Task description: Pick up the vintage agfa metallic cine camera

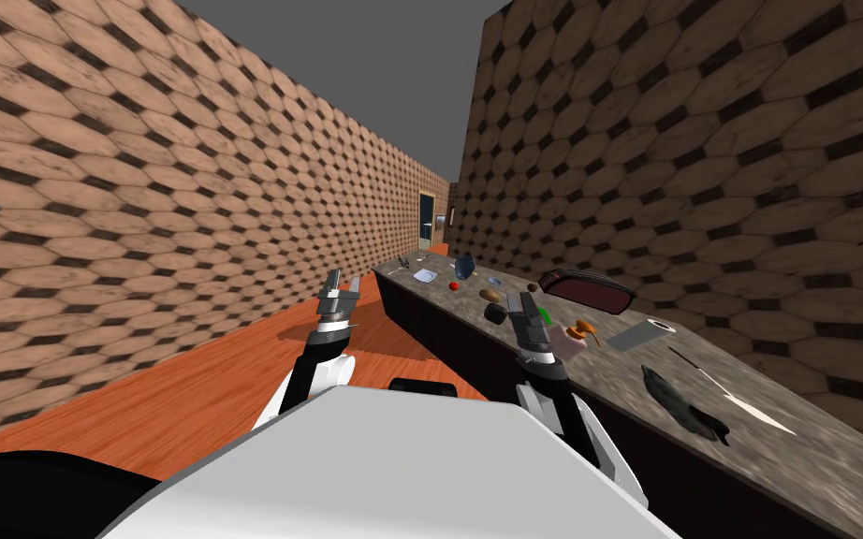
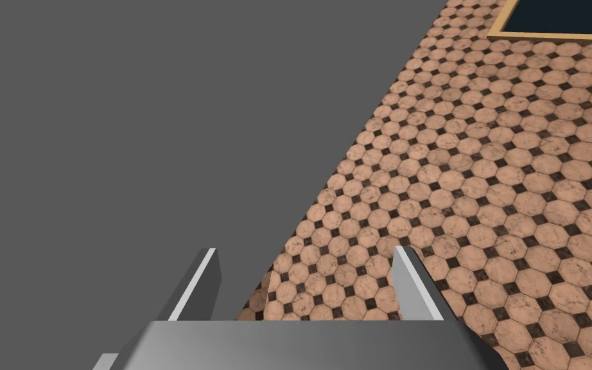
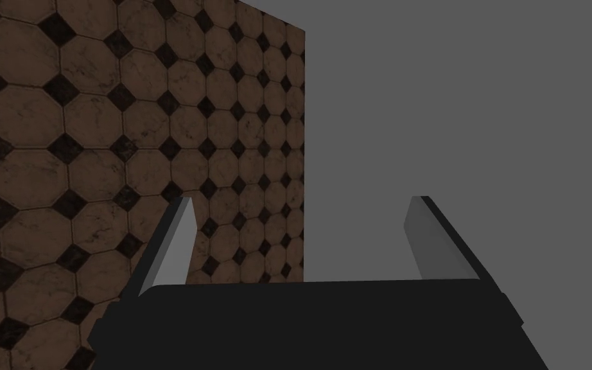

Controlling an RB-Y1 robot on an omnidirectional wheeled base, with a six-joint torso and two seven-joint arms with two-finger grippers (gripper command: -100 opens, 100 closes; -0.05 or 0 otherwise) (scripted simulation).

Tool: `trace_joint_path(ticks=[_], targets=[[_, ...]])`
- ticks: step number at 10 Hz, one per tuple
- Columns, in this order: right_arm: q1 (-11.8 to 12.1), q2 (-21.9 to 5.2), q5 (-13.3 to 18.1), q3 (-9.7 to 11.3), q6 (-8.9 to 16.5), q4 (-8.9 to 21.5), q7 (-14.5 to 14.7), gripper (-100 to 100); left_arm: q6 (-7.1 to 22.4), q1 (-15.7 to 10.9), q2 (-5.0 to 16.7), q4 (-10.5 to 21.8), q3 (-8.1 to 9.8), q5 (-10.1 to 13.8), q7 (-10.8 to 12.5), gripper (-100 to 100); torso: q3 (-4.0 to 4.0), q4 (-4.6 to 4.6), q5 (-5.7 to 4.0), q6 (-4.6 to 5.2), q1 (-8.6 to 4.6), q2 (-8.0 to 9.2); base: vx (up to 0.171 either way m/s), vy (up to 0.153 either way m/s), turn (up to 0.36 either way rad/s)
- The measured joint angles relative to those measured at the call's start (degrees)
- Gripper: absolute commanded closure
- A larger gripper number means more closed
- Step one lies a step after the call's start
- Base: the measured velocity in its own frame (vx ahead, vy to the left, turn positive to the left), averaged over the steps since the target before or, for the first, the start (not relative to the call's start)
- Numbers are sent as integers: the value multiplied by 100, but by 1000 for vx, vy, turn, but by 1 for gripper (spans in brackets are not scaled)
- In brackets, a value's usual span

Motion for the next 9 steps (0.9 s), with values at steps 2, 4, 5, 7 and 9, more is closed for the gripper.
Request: trace_joint_path(ticks=[2,4,5,7,9], targets=[[76,-314,-97,-49,-47,65,53,-100,0,0,0,0,0,0,0,0,0,0,0,0,-1,0,-6,-13,88],[119,-654,-198,-102,-90,167,105,-100,0,0,0,0,0,0,0,0,-1,0,0,0,0,-1,-4,-8,97],[129,-828,-234,-119,-103,202,129,-100,0,1,0,0,0,0,0,0,-1,0,0,2,1,-2,-1,-6,145],[188,-1177,-339,-173,-135,286,182,-100,0,1,0,0,0,0,0,0,-2,-1,0,2,0,-4,1,-8,19],[202,-1453,-411,-208,-148,368,213,-100,0,0,0,0,0,0,0,0,-3,-1,1,-1,3,-5,2,-5,116]])
